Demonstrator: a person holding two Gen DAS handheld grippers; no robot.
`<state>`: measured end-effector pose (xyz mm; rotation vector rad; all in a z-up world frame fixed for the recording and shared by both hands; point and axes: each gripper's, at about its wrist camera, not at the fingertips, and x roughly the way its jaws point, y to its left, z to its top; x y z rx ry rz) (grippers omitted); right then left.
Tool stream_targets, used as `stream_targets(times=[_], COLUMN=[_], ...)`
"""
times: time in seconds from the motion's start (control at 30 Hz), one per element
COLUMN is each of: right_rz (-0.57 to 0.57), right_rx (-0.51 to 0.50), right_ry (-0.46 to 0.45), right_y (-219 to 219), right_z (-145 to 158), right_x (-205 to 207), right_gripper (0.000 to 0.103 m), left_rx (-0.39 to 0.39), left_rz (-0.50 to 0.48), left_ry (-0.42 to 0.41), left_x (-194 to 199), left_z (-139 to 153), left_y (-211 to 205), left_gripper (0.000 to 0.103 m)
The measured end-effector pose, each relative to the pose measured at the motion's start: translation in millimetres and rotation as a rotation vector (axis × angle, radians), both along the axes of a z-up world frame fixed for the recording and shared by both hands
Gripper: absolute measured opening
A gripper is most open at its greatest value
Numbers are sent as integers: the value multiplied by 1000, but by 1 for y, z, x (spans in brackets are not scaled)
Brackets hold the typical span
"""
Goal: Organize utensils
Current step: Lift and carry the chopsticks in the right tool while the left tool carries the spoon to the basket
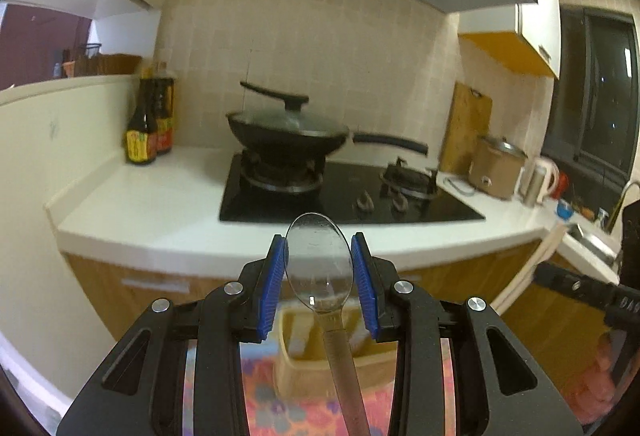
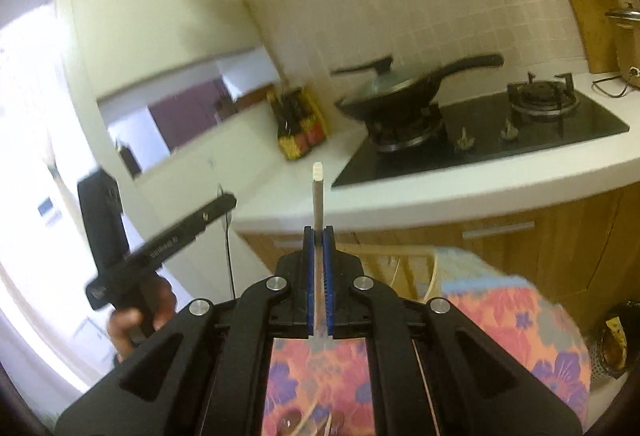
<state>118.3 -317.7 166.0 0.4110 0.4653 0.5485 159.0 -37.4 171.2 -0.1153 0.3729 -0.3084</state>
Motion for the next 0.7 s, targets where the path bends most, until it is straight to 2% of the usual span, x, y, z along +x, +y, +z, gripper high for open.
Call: stream_targets(times=[0.13,0.27,0.37,0.53,0.67,0.7], right_rz=[-97,-157,-190,-187,-161,-145], right_rx=[-52,-114,-186,-285,-279,-264], right_ry=[-23,-10,16,54,86,98], right_y=[-13,-13,-5,18,25,24], right_z=[10,1,-12,-34,-46,-48], right_x=[18,35,46,57,61,60], right_gripper=[2,2,2,2,3,4], left_rx=[-14,1,43,70,86,86], left_rz=[19,43,82,89,65,59], left_ry=[-45,-124,-162,-120,-95,-93], left_x=[28,51,63,78,76,74], left_z=[3,-9,-25,-53,-67,-69], left_y=[-5,-14,-22,-28,-30,-30], left_gripper=[32,32,32,32,33,36])
